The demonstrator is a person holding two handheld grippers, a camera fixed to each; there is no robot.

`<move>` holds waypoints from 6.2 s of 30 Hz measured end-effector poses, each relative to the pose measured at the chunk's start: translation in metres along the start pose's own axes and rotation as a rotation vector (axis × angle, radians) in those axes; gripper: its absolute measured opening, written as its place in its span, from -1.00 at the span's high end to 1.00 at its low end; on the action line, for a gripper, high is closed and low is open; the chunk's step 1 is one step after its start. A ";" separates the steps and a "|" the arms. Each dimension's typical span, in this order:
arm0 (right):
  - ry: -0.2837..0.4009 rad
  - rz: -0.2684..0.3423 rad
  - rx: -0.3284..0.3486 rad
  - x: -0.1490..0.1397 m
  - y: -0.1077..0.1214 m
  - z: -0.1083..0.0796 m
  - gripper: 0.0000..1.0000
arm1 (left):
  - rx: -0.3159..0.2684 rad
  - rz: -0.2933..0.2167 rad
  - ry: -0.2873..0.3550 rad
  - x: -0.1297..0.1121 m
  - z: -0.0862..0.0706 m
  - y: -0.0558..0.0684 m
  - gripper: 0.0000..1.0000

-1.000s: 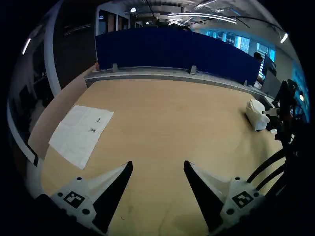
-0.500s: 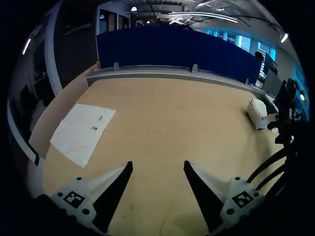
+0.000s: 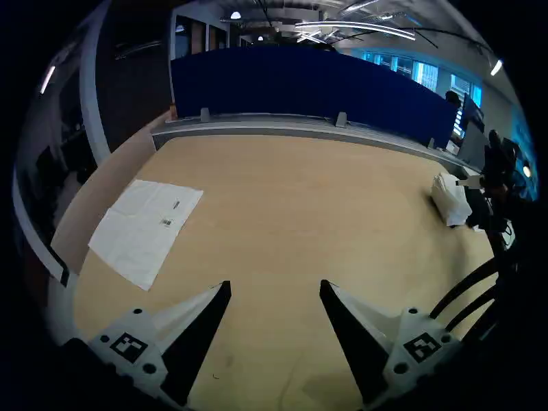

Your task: Fold towel

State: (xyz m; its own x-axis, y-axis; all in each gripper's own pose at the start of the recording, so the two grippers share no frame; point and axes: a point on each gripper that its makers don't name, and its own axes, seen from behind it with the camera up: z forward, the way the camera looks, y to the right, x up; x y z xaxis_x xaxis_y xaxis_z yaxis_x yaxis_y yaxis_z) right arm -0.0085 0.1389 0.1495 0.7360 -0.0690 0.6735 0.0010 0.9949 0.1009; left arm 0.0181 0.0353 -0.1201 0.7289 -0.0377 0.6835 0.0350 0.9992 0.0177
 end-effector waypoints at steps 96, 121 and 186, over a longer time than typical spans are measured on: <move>0.500 0.184 -0.046 -0.031 -0.145 -0.218 -1.00 | -0.117 0.050 0.435 0.107 -0.011 -0.002 -0.93; 0.430 0.049 0.021 -0.018 -0.199 -0.217 -0.99 | -0.051 0.072 0.664 0.134 -0.001 -0.009 -0.93; 0.489 -0.037 -0.013 -0.006 -0.210 -0.198 -0.99 | 0.005 0.036 0.753 0.073 0.100 -0.036 -0.94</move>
State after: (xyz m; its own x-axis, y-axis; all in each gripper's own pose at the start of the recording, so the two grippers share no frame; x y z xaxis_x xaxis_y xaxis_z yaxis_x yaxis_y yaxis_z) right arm 0.1212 -0.0551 -0.0203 0.9670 -0.0652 0.2465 0.0398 0.9935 0.1068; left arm 0.0015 -0.0020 0.0025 1.0000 -0.0008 0.0001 0.0008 1.0000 0.0098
